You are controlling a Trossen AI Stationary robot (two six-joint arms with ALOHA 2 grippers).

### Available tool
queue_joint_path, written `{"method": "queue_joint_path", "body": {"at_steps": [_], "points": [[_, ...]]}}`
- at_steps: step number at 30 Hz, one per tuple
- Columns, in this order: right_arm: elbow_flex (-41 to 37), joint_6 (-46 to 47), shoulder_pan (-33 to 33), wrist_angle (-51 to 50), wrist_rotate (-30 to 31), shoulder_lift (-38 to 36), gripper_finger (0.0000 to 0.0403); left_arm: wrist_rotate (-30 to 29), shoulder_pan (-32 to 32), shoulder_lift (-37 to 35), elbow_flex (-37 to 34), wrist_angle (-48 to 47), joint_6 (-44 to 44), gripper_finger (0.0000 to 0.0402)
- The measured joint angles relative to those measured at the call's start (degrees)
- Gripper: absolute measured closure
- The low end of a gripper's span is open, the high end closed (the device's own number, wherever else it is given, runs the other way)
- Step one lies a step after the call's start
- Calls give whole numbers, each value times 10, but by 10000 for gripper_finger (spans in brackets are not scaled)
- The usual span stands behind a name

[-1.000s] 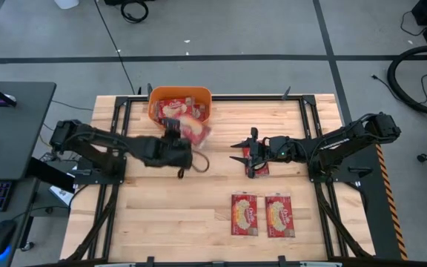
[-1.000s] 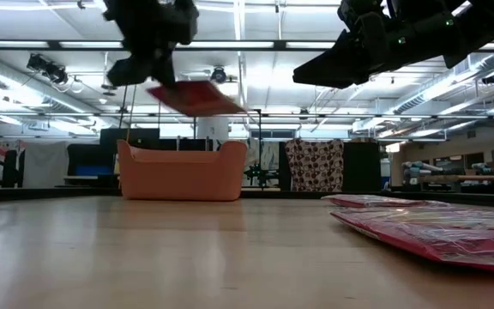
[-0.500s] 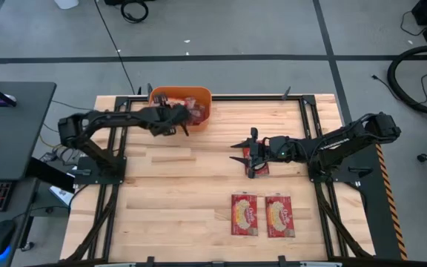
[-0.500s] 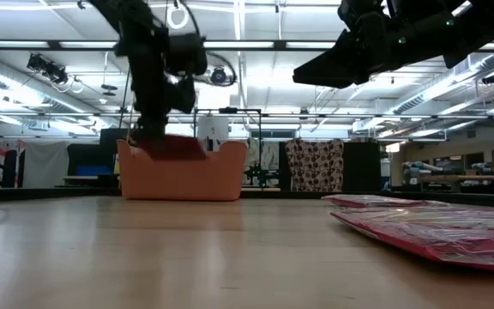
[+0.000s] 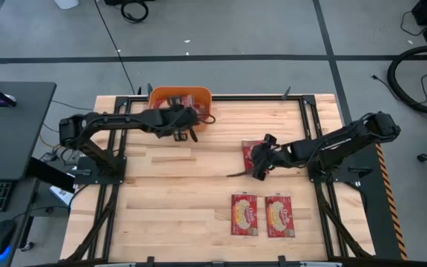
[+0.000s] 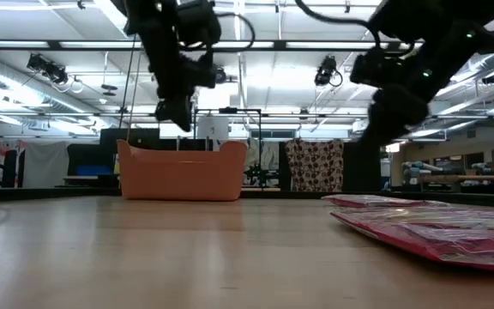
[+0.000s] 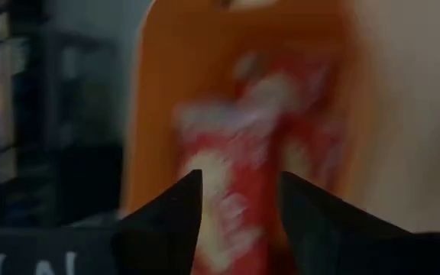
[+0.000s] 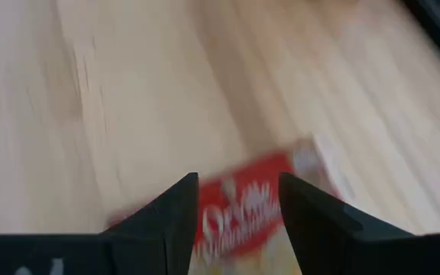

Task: Sort popcorn bags into baskets
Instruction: Put the popcorn bag into the orange bin

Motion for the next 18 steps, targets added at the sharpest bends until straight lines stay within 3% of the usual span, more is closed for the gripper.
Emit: {"method": "queue_joint_path", "body": {"at_steps": [4,8,18], "points": [[1,5,40,-22,-5,2,218,103,-31,0,5,41,-17,230],[1,1,94,-19,30,21,218,180,-55,0,5,79,-20,232],[1,-26,218,-22,167,135,218,215,-94,0,5,84,-47,232]]}}
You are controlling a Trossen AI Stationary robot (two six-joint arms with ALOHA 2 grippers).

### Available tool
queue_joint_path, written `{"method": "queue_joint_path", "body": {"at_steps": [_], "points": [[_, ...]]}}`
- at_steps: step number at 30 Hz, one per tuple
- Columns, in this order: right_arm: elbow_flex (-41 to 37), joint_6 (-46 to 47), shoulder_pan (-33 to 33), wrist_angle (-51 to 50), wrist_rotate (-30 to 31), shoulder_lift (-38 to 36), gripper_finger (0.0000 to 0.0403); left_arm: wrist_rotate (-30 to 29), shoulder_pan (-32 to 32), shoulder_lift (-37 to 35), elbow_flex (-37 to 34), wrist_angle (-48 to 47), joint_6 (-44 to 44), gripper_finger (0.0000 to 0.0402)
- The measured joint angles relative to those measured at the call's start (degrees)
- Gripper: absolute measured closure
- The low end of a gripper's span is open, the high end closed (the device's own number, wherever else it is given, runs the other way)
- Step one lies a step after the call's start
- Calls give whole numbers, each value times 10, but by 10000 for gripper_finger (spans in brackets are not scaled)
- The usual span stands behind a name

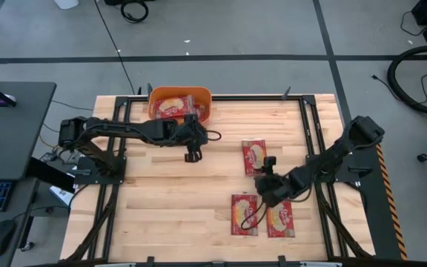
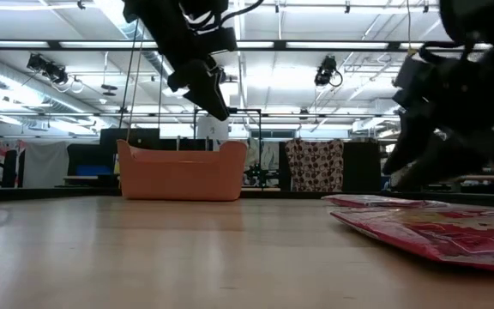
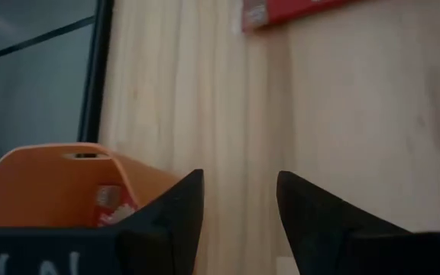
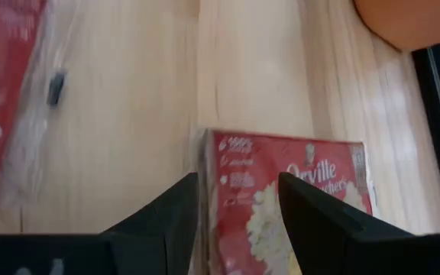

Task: Sort popcorn bags into baskets
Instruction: Put the popcorn bag into the orange bin

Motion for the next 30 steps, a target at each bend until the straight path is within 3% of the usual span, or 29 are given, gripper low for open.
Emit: {"method": "queue_joint_path", "body": {"at_steps": [10,16,22,28,30], "points": [[0,31,-5,-5,-20,50,220,31,-29,0,0,-11,-16,232],[2,42,-19,-19,-50,50,246,57,-47,0,0,-10,-37,232],[2,21,-32,-23,-78,50,299,63,-72,0,0,-12,-60,232],[10,6,-35,-29,-100,51,388,63,-94,1,0,-39,-61,232],[19,-8,-36,-36,-102,52,394,63,-99,1,0,-43,-61,232]]}}
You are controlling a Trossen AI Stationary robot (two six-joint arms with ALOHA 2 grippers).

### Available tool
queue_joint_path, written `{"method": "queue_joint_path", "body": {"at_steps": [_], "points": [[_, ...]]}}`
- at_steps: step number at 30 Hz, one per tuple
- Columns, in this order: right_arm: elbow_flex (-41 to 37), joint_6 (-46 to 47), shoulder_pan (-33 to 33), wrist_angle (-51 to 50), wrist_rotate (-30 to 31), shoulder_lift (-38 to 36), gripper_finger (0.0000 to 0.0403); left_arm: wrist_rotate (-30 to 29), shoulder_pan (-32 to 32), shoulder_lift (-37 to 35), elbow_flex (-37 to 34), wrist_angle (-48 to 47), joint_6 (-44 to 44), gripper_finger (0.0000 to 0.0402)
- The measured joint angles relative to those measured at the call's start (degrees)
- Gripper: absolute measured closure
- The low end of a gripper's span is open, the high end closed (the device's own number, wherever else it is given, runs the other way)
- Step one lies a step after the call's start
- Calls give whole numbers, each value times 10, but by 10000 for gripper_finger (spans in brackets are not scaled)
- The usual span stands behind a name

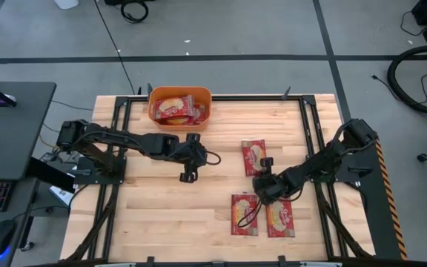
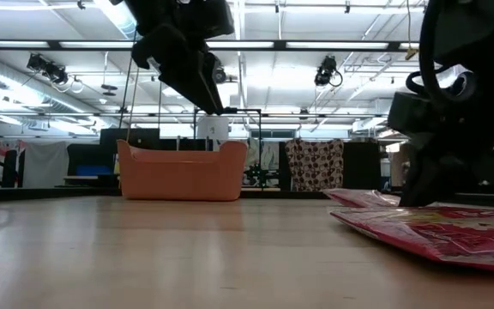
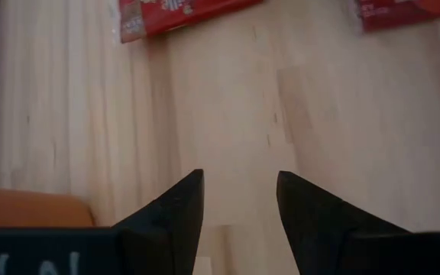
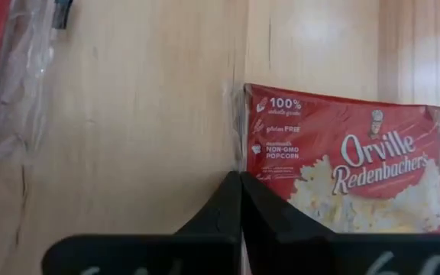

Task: Sort popcorn bags into baskets
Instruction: Put the popcorn bag into the orange bin

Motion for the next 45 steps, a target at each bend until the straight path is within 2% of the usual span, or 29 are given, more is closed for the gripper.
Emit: {"method": "queue_joint_path", "body": {"at_steps": [15,23,28,32,35,40,45], "points": [[111,-88,-20,-69,16,1,399,0,-17,5,0,-10,-11,232],[150,-118,-34,-98,8,-8,401,0,-33,70,0,30,-33,232],[150,-89,-37,-131,-8,-32,398,0,-40,120,0,69,-33,232],[149,-38,-41,-231,-17,-34,364,0,-43,140,0,67,-31,232],[134,-52,-41,-266,-19,-36,326,0,-43,141,0,69,-31,232],[86,-104,-56,-265,-20,-38,264,0,-43,140,0,69,-33,232],[43,-155,-71,-224,21,-38,222,-1,-43,140,0,67,-31,232]]}}
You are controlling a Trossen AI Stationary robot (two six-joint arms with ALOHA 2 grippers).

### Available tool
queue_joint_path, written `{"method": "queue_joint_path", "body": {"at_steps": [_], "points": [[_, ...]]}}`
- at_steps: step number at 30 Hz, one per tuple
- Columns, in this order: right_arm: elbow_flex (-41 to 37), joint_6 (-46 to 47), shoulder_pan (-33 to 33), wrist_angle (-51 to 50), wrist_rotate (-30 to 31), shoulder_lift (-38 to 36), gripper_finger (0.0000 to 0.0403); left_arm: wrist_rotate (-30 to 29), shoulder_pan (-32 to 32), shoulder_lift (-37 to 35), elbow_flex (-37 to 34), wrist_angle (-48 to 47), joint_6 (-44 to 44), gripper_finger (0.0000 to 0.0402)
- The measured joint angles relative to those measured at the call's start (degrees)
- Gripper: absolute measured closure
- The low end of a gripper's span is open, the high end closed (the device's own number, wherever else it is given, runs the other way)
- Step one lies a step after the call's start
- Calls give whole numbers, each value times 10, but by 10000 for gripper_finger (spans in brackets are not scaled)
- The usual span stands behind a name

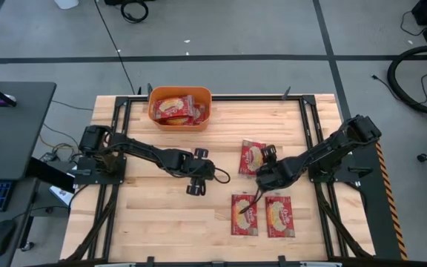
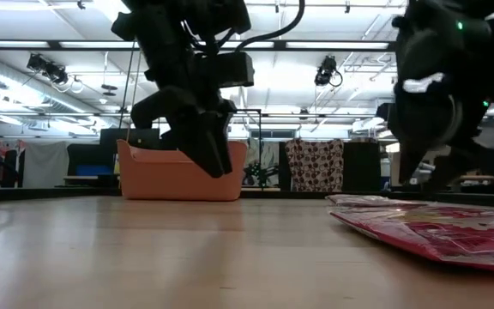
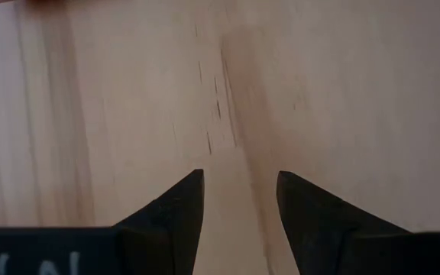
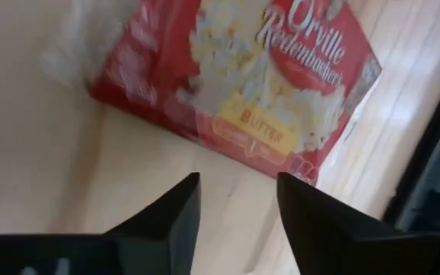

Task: Sort popcorn bags into baskets
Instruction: Put the popcorn bag into the orange bin

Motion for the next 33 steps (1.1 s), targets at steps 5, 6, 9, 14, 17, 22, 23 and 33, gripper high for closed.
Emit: {"method": "queue_joint_path", "body": {"at_steps": [5,6,9,14,17,22,23,33], "points": [[-51,-80,-13,84,14,0,220,-21,-1,-3,0,-24,3,232],[-60,-93,-15,105,22,-1,222,-25,-1,-3,0,-32,2,232],[-81,-133,-17,153,47,-3,231,-36,-1,-3,0,-45,3,232],[-97,-233,-19,225,47,-2,250,-36,-1,-3,0,-48,3,232],[-107,-278,-22,262,37,-2,275,-36,-1,-3,0,-48,3,232],[-109,-278,-27,285,12,0,364,-36,-9,-3,0,-36,5,232],[-109,-274,-27,290,7,0,382,-36,-12,-3,0,-29,8,232],[-48,-200,-26,295,-19,1,397,-133,-55,-52,1,-26,62,232]]}}
